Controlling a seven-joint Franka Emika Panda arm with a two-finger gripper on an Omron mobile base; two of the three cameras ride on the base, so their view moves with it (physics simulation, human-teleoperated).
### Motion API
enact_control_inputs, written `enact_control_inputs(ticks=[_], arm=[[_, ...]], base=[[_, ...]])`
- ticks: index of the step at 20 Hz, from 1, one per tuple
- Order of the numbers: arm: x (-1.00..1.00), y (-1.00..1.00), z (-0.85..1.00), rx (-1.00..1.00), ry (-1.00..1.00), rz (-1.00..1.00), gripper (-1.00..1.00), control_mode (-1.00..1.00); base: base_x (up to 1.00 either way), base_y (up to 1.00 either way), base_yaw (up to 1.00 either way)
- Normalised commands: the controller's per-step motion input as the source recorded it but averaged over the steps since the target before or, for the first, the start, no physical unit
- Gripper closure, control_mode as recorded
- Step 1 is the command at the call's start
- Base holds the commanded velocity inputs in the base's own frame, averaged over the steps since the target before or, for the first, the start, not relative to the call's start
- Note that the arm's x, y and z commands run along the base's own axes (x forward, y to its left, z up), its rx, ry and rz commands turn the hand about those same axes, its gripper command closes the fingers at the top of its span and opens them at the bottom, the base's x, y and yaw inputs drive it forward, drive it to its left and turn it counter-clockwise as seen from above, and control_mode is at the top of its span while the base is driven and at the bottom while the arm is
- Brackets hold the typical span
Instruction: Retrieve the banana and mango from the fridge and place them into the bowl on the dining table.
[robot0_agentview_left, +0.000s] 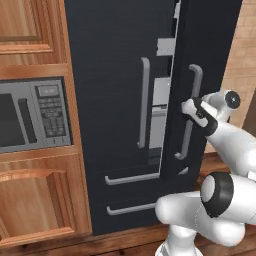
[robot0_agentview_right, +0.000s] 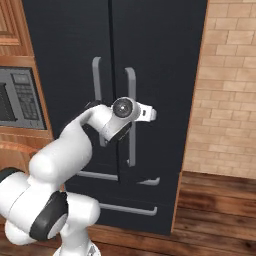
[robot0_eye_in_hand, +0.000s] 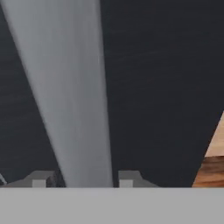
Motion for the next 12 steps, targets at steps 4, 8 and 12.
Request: enact_control_inputs(ticks=[4, 8, 12], arm=[[-0.99, -1.0, 0.11, 0.0, 0.23, -0.09, 1.0, -1.0], [-0.84, -0.94, 0.01, 0.0, 0.06, -0.06, 1.0, -1.0], [-0.84, -0.35, 0.22, 0.0, -0.02, 0.0, 1.0, -1.0]], base=[[0.0, 0.0, 0.0], [0.0, 0.0, 0.0], [0.0, 0.0, 0.0]])
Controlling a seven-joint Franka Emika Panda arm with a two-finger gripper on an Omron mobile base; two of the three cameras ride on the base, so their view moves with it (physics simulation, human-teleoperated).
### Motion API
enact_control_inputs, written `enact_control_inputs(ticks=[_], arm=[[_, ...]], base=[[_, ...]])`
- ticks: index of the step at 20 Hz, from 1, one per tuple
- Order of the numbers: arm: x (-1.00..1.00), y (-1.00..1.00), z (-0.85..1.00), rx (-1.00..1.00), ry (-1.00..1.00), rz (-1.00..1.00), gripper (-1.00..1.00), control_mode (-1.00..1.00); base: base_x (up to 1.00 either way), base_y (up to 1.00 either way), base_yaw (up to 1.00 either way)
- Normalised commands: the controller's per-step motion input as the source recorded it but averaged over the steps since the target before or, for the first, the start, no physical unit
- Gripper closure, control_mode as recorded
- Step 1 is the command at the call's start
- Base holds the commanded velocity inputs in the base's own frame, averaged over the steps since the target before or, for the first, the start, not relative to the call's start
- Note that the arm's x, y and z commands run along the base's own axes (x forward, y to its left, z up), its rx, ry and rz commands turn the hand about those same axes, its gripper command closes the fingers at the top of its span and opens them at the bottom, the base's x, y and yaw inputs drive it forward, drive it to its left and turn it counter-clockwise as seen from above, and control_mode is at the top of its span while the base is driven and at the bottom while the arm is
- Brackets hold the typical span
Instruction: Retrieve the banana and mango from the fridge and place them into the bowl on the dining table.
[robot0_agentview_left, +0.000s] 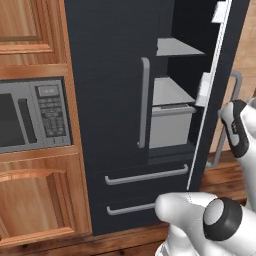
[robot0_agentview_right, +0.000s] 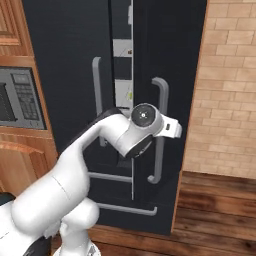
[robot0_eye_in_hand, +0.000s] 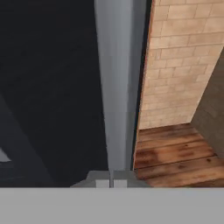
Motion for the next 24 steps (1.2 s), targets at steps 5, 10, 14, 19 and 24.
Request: enact_control_inputs(ticks=[5, 10, 14, 19, 24], arm=[[-1.0, 0.02, 0.55, -0.01, -0.11, 0.0, -1.0, -1.0], [-1.0, 0.56, 0.56, -0.15, -0.01, 0.0, -1.0, -1.0], [-0.6, 0.99, 0.55, -0.3, 0.0, 0.0, -1.0, -1.0], [-0.08, 1.0, 0.38, -0.41, 0.0, 0.0, -1.0, -1.0], [0.23, 0.71, 0.27, -0.4, 0.0, 0.0, -1.0, -1.0]], base=[[0.0, 0.0, 0.0], [0.0, 0.0, 0.0], [0.0, 0.0, 0.0], [0.0, 0.0, 0.0], [0.0, 0.0, 0.0]])
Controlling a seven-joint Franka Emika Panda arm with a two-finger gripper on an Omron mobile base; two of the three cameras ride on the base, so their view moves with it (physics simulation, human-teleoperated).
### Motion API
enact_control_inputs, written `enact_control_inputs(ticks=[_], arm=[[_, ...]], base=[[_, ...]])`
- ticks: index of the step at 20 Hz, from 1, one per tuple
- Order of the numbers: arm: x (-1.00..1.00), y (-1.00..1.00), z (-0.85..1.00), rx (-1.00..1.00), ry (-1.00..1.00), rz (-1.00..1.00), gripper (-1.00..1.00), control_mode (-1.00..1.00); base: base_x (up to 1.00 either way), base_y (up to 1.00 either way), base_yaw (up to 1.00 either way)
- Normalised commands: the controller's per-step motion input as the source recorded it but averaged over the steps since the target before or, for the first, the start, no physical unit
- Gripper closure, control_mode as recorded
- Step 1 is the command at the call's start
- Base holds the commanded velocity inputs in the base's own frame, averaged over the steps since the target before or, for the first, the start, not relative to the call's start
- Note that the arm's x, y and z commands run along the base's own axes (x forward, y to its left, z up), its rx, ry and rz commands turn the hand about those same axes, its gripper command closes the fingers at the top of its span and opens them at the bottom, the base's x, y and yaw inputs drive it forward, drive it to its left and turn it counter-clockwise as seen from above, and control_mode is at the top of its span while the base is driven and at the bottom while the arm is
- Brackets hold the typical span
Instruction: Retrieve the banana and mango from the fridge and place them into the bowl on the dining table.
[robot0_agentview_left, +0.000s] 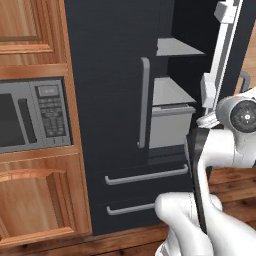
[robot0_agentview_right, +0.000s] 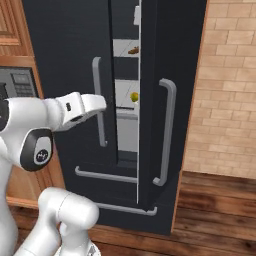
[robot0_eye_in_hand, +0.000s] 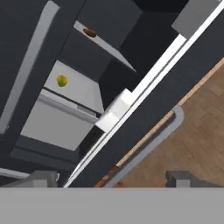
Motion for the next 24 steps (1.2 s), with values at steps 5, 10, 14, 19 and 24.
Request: enact_control_inputs(ticks=[5, 10, 14, 19, 24], arm=[[0.35, 0.34, 0.09, -0.44, 0.05, -0.01, -1.0, -1.0], [0.49, 0.01, 0.41, -0.38, 0.37, -0.09, -1.0, -1.0], [0.51, 0.0, 0.39, -0.27, 0.49, -0.2, -1.0, -1.0], [0.77, -0.19, 0.15, -0.16, 0.42, -0.17, -1.0, -1.0], [0.84, -0.46, -0.04, -0.09, 0.1, -0.07, -1.0, -1.0]], base=[[0.0, 0.0, 0.0], [0.0, 0.0, 0.0], [0.0, 0.0, 0.0], [0.0, 0.0, 0.0], [0.0, 0.0, 0.0]])
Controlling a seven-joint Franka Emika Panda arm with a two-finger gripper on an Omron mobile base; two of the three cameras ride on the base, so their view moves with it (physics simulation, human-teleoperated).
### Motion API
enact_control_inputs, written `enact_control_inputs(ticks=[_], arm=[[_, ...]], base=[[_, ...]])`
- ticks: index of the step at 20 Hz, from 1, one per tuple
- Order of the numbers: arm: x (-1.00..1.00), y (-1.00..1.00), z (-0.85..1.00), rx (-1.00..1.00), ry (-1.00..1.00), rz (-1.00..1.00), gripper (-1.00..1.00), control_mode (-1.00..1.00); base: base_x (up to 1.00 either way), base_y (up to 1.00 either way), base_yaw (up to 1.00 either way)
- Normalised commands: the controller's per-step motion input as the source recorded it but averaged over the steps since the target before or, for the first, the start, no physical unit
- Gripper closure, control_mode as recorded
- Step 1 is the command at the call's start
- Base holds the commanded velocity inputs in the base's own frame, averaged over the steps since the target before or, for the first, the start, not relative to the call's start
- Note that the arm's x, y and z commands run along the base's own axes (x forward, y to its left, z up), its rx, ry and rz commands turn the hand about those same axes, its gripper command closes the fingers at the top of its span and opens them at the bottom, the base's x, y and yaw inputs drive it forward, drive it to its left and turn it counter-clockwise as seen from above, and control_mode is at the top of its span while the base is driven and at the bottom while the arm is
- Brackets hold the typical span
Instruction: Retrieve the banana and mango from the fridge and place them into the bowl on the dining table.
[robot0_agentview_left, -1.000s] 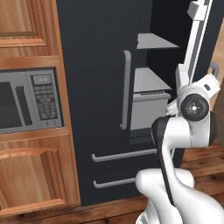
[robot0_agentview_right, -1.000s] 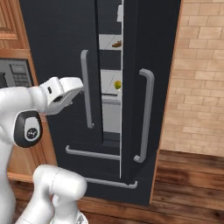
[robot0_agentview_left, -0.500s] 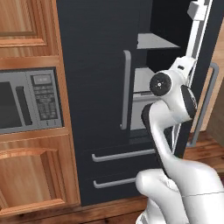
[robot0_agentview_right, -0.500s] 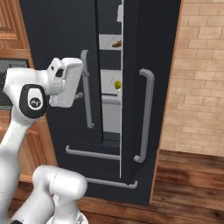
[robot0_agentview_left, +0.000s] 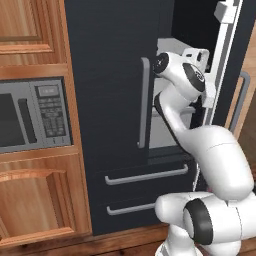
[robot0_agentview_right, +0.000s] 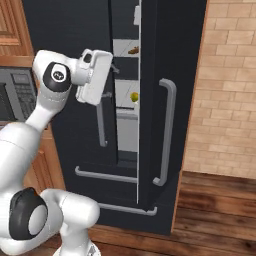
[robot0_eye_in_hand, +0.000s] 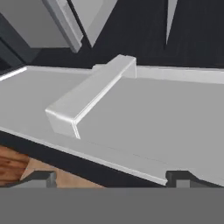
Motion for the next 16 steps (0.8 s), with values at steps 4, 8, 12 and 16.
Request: enact_control_inputs(ticks=[4, 8, 12, 16], arm=[[0.92, -0.45, -0.07, -0.04, 0.05, -0.03, -1.0, -1.0], [1.0, -0.4, -0.2, -0.03, 0.08, 0.0, -1.0, -1.0], [0.99, -0.49, -0.09, -0.03, 0.12, 0.0, -1.0, -1.0], [0.79, -0.62, -0.02, -0.03, 0.09, 0.0, -1.0, -1.0]], base=[[0.0, 0.0, 0.0], [0.0, 0.0, 0.0], [0.0, 0.0, 0.0], [0.0, 0.0, 0.0]])
